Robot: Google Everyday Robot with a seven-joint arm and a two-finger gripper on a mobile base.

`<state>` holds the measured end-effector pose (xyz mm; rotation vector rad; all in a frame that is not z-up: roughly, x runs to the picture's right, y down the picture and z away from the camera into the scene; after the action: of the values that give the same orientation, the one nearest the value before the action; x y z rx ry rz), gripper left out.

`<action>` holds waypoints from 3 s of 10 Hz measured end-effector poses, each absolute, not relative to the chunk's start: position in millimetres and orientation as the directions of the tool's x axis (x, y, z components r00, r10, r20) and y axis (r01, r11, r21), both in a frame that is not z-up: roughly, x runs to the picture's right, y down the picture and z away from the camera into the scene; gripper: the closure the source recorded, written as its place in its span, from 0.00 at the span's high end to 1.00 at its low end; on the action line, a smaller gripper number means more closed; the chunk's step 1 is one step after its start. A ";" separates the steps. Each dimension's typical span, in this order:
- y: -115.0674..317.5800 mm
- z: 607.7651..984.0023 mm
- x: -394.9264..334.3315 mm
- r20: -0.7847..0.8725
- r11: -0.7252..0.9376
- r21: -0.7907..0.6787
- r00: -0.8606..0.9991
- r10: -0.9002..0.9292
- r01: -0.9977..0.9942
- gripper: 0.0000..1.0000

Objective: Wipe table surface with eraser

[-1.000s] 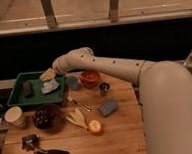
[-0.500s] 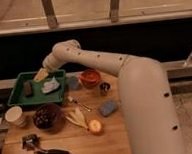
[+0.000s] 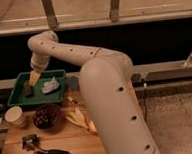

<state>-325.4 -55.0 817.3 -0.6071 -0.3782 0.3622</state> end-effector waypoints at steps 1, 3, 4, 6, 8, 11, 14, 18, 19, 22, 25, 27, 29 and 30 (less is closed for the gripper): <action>-47.2 824.8 -324.7 0.204 0.756 -0.615 0.881 0.428 -0.224 0.80; -27.6 841.3 -323.5 0.123 0.716 -0.631 0.873 0.471 -0.298 0.80; -19.9 848.4 -321.2 0.072 0.684 -0.631 0.851 0.521 -0.365 0.80; -10.4 857.9 -317.0 -0.010 0.624 -0.610 0.793 0.610 -0.488 0.80; -5.9 862.9 -320.4 -0.030 0.609 -0.590 0.769 0.639 -0.530 0.80; -2.8 872.8 -340.5 -0.026 0.599 -0.601 0.762 0.647 -0.529 0.80; -3.2 886.2 -373.8 0.026 0.544 -0.663 0.710 0.704 -0.515 0.80; -10.0 888.3 -384.1 0.075 0.499 -0.698 0.641 0.764 -0.514 0.80; -9.9 888.8 -383.7 0.074 0.498 -0.698 0.641 0.764 -0.514 0.80; -4.4 899.6 -393.7 0.063 0.491 -0.708 0.647 0.760 -0.508 0.80; -3.4 906.1 -398.4 0.056 0.493 -0.711 0.658 0.751 -0.502 0.80; -0.6 908.2 -407.1 0.058 0.496 -0.719 0.669 0.741 -0.487 0.80; 6.8 912.0 -421.3 0.059 0.499 -0.732 0.686 0.725 -0.465 0.80; 11.1 913.5 -428.9 0.060 0.500 -0.737 0.694 0.718 -0.454 0.80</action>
<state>-428.9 11.1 913.5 -0.7609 -0.3859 0.7296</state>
